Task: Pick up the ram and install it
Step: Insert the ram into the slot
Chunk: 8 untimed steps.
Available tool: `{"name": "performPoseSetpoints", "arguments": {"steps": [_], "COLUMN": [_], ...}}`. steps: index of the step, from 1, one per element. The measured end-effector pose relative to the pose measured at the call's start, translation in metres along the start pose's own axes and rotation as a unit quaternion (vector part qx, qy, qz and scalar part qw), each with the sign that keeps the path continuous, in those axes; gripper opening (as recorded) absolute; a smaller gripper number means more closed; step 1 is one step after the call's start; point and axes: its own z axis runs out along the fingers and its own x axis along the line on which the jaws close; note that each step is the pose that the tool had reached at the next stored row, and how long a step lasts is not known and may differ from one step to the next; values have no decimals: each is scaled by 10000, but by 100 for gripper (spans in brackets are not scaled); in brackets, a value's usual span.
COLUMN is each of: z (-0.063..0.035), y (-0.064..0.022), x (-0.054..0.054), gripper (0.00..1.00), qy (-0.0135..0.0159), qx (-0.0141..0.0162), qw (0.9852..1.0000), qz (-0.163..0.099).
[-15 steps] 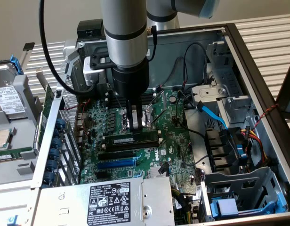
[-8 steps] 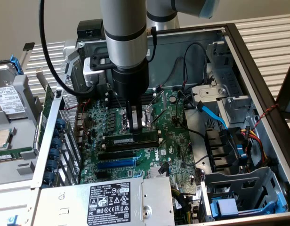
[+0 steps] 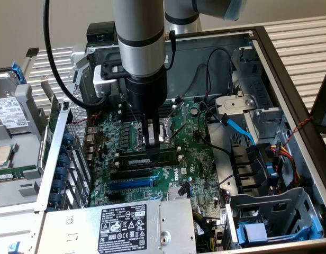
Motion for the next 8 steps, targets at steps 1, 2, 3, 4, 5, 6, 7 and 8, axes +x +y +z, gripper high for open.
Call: {"name": "performPoseSetpoints", "arguments": {"steps": [1,2,3,4,5,6,7,8], "z": [-6,-13,-32,-39,-48,-59,-71,-80], "y": [0,0,0,0,0,0,0,0], "x": [0,0,0,0,0,1,1,1], "gripper": [28,28,28,28,28,28,28,28], "qy": [0,-1,0,-1,-3,-4,-5,-7], "qx": [0,0,0,1,0,0,0,0], "qw": [10000,10000,10000,10000,10000,10000,10000,10000], "qz": [0,0,0,0,0,0,1,0]}}
